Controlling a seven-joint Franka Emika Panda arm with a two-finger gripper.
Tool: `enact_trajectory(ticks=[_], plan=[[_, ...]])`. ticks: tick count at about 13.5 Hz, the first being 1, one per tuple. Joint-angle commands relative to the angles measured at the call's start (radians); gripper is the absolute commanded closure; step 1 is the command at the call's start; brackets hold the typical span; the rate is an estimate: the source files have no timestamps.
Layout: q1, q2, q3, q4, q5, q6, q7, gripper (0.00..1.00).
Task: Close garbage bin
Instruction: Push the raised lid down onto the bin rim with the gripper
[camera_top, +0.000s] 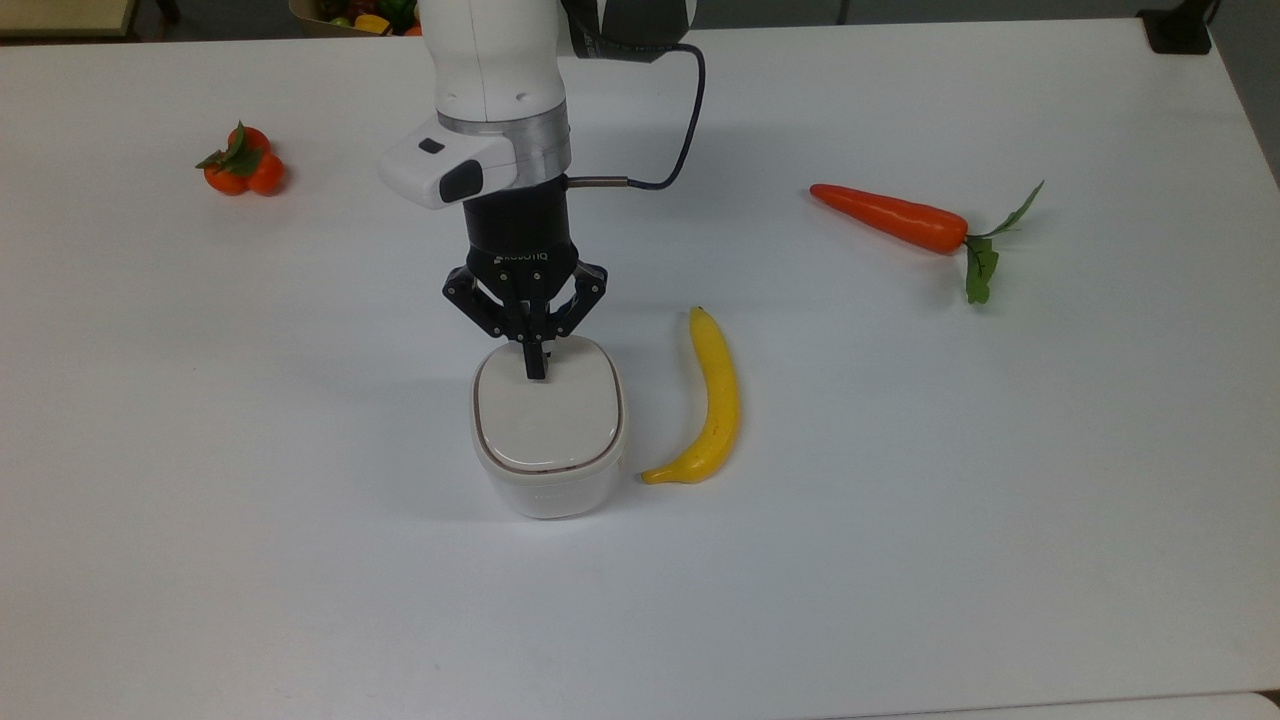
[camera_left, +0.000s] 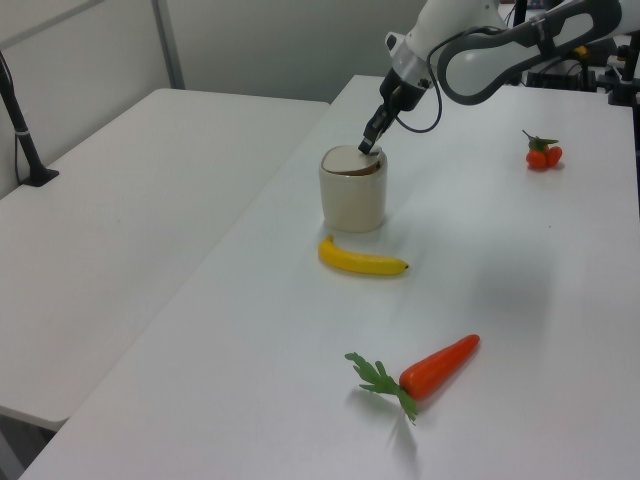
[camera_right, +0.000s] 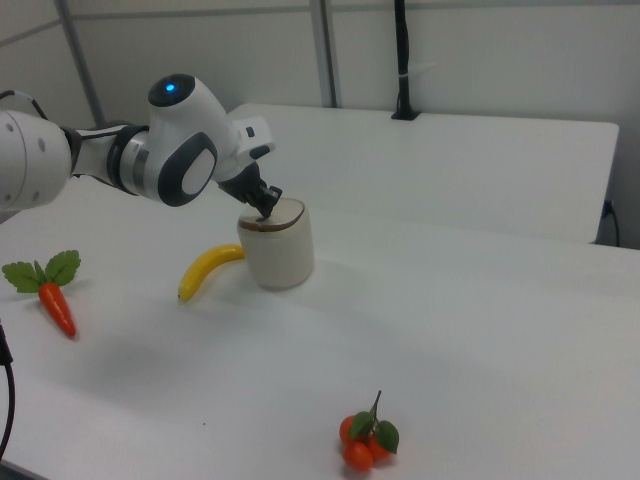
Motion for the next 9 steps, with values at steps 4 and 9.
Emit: enact_trajectory(ticks=[4, 9], plan=[[0.001, -0.024, -0.001, -0.049, -0.004, -0.023, -0.030, 1.00], [0.001, -0.010, -0.001, -0.052, -0.025, -0.023, -0.030, 1.00]])
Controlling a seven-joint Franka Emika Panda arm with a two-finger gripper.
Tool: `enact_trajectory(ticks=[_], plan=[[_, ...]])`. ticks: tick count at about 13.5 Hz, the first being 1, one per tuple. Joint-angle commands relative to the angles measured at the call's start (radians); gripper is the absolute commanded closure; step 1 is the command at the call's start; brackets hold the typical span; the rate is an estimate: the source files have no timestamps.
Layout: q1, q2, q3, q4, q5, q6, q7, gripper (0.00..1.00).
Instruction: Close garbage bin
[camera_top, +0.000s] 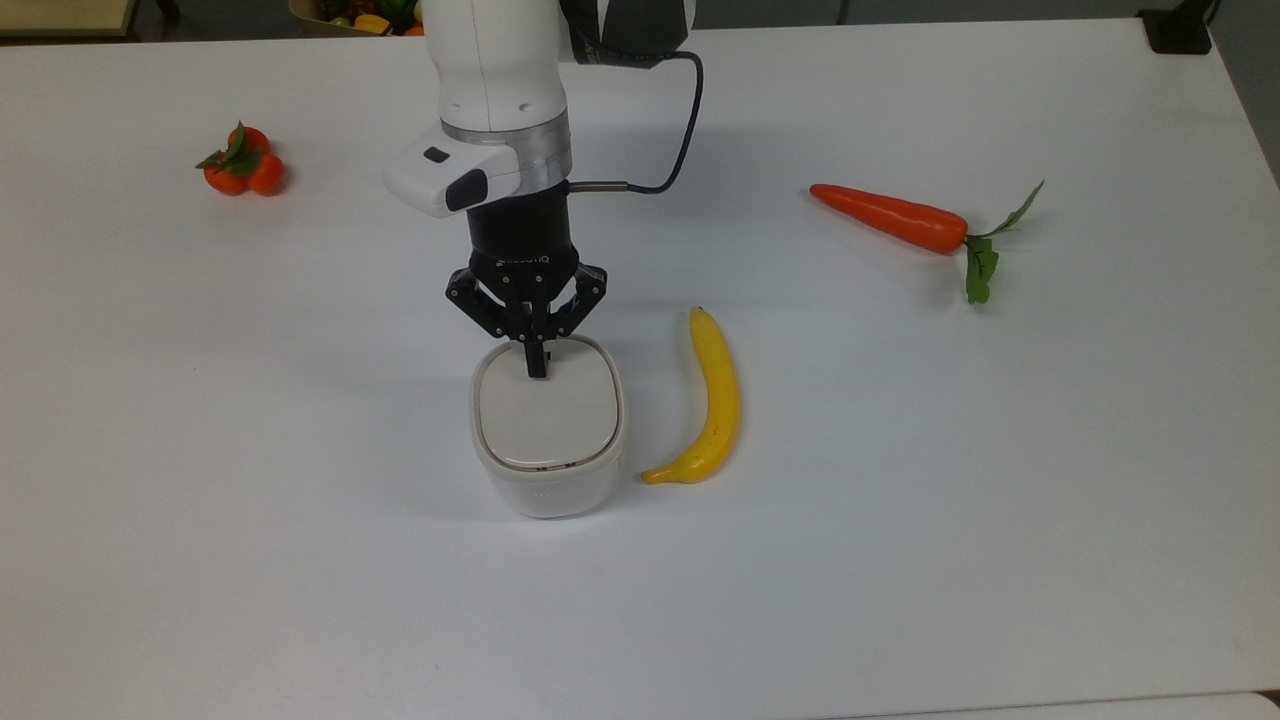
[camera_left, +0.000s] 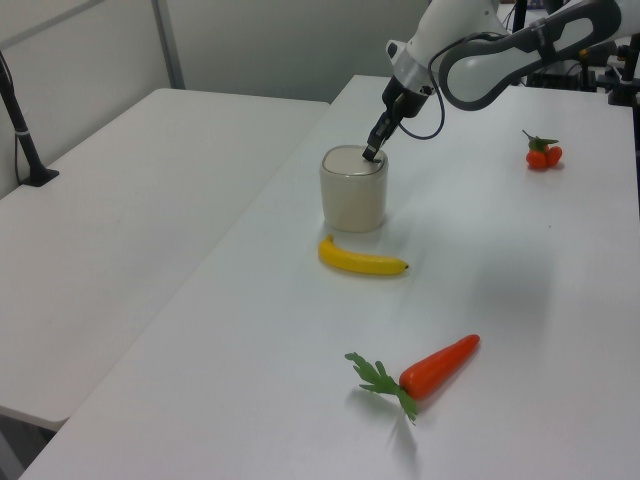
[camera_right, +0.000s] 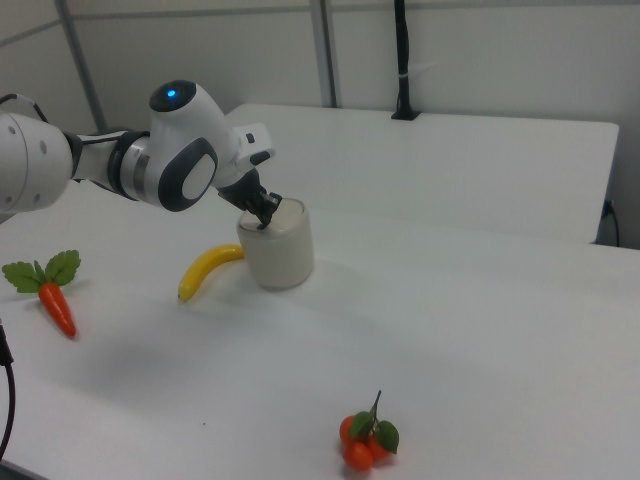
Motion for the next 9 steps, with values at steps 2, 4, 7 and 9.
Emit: enact_trajectory(ticks=[2, 4, 7, 9], plan=[[0.004, -0.008, -0.001, -0.046, -0.040, -0.020, -0.015, 1.00], [0.004, -0.003, -0.001, -0.045, -0.047, -0.020, -0.015, 1.00], [0.000, -0.024, -0.001, -0.037, -0.044, -0.020, -0.006, 1.00], [-0.011, -0.055, -0.001, -0.037, -0.040, -0.033, -0.005, 1.00]])
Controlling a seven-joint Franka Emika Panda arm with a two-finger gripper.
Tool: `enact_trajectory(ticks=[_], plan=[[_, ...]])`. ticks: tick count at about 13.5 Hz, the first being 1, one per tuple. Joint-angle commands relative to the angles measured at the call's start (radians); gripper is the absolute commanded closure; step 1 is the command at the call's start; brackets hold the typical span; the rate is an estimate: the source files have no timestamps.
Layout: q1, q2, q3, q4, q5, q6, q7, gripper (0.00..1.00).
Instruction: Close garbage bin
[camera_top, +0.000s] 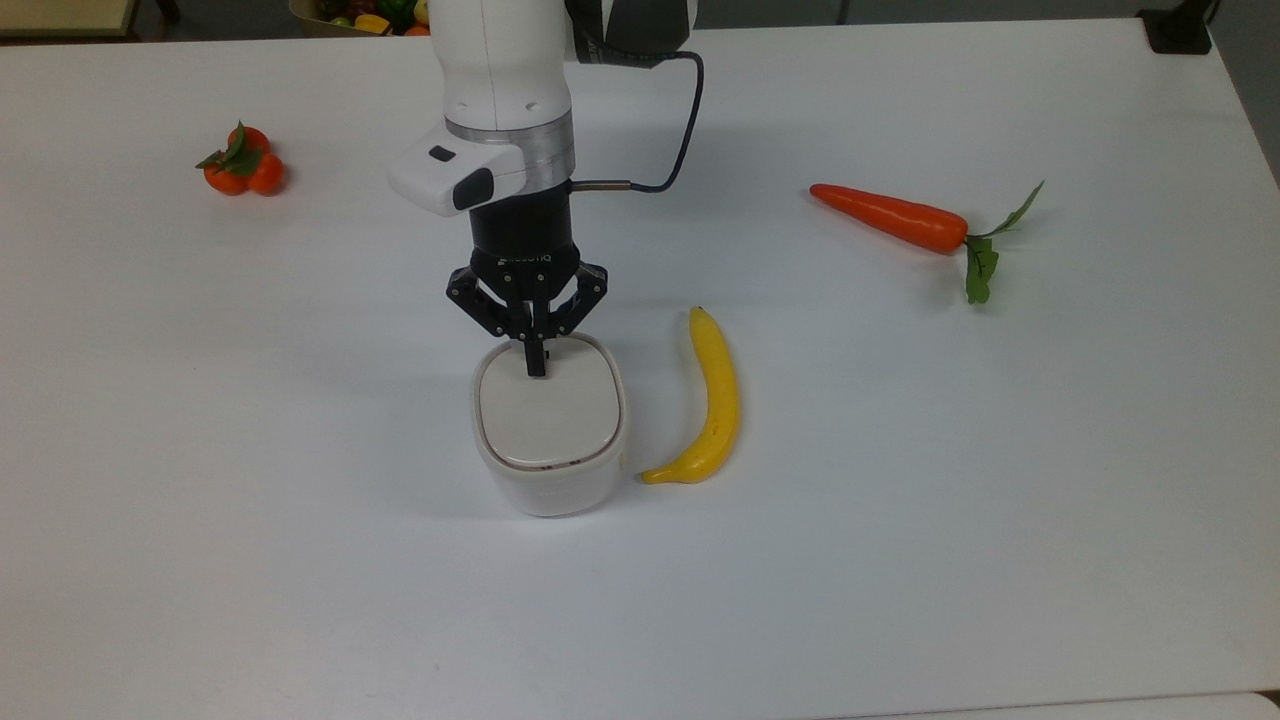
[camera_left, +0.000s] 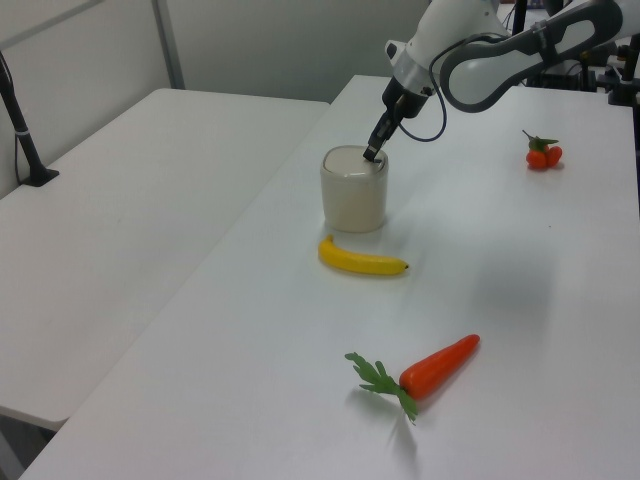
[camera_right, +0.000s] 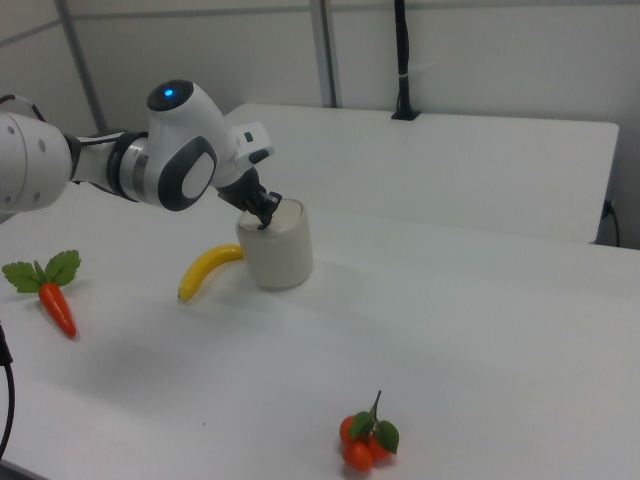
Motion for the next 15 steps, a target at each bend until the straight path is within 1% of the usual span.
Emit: enact_trajectory(ticks=[1, 3, 4, 5, 6, 7, 8, 9, 10, 11, 13, 15], plan=[[-0.009, -0.062, -0.003, -0.029, -0.006, -0.057, -0.002, 1.00], [-0.012, -0.100, -0.003, -0.029, -0.002, -0.115, 0.000, 0.99], [-0.020, -0.132, -0.006, -0.029, 0.000, -0.181, -0.002, 0.96], [-0.023, -0.161, -0.008, -0.018, 0.000, -0.257, -0.003, 0.88], [-0.023, -0.181, -0.009, -0.003, 0.002, -0.351, -0.002, 0.65], [-0.023, -0.207, -0.016, 0.009, 0.002, -0.446, 0.000, 0.50], [-0.023, -0.227, -0.016, 0.014, 0.003, -0.495, 0.006, 0.32], [-0.025, -0.246, -0.016, 0.014, 0.003, -0.534, 0.006, 0.24], [-0.029, -0.272, -0.017, 0.014, 0.003, -0.592, 0.007, 0.05], [-0.031, -0.290, -0.017, 0.014, 0.003, -0.635, 0.012, 0.00], [-0.034, -0.329, -0.017, 0.031, 0.002, -0.726, 0.033, 0.00], [-0.034, -0.332, -0.017, 0.083, 0.002, -0.816, 0.096, 0.00]])
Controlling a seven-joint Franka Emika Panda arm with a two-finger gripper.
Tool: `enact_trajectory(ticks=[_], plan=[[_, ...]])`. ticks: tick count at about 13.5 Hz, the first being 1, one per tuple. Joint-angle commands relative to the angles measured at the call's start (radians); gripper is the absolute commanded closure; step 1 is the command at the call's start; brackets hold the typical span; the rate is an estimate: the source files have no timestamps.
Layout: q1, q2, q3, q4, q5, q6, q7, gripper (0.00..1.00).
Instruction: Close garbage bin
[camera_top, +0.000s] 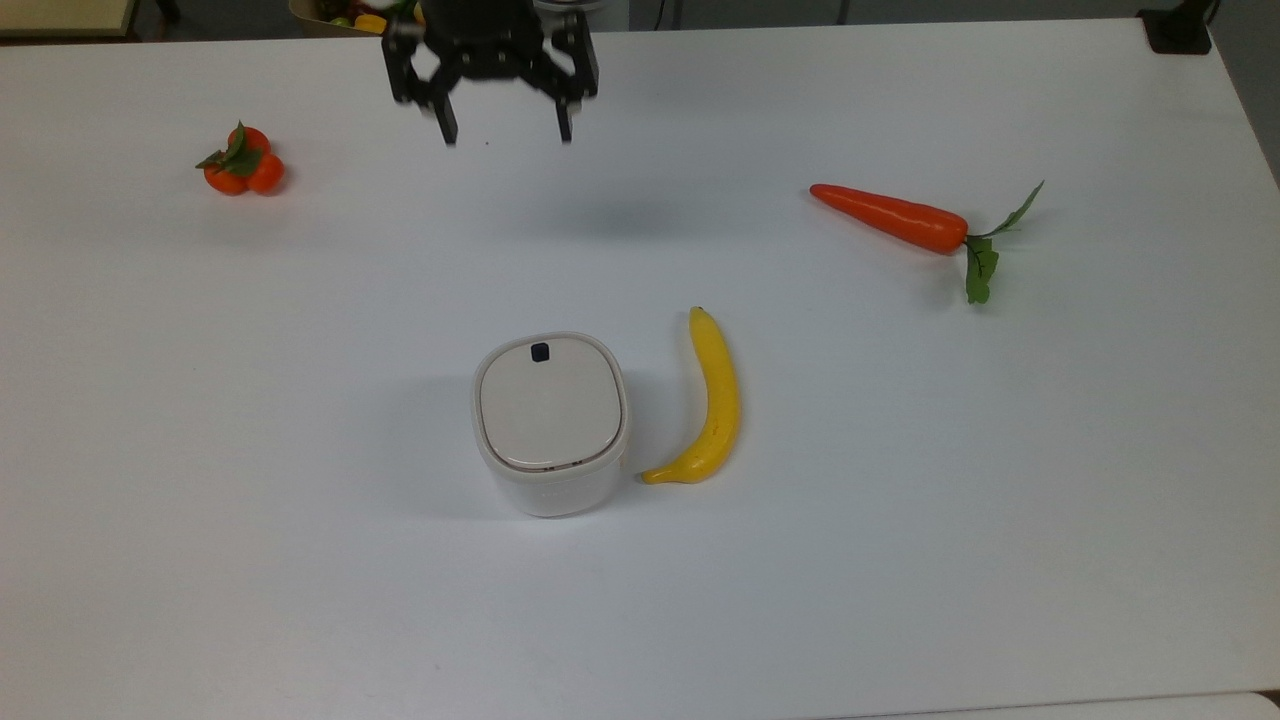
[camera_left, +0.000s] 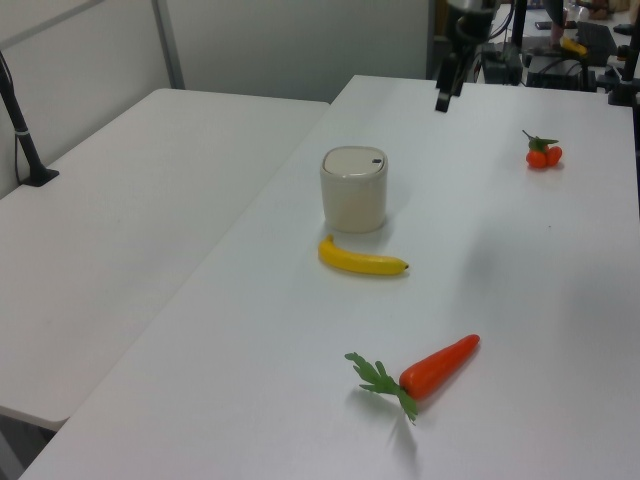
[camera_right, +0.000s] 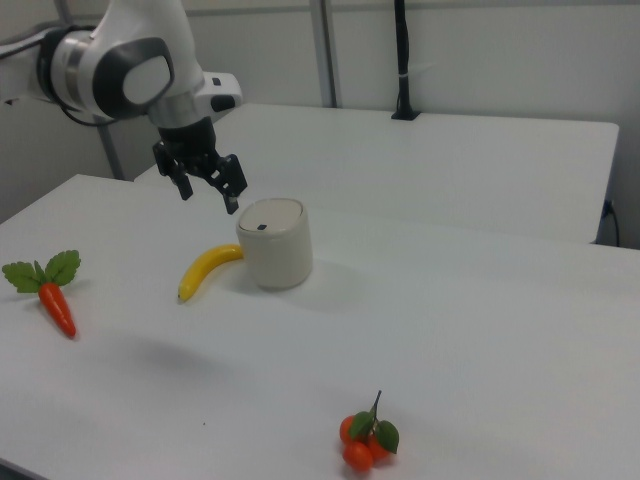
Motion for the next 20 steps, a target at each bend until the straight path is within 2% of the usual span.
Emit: enact_trajectory(ticks=[1, 2, 6, 9, 13, 20], plan=[[0.000, -0.035, -0.002, 0.070, 0.001, -0.162, 0.112, 0.00], [0.000, -0.038, 0.003, 0.084, 0.001, -0.202, 0.148, 0.00], [0.000, -0.090, 0.037, 0.084, 0.000, -0.253, 0.143, 0.00], [-0.037, -0.112, 0.109, 0.065, -0.002, -0.248, 0.119, 0.00], [-0.026, -0.106, 0.106, 0.042, -0.014, -0.202, -0.008, 0.00], [-0.022, -0.104, 0.089, 0.036, -0.037, -0.176, -0.007, 0.00]])
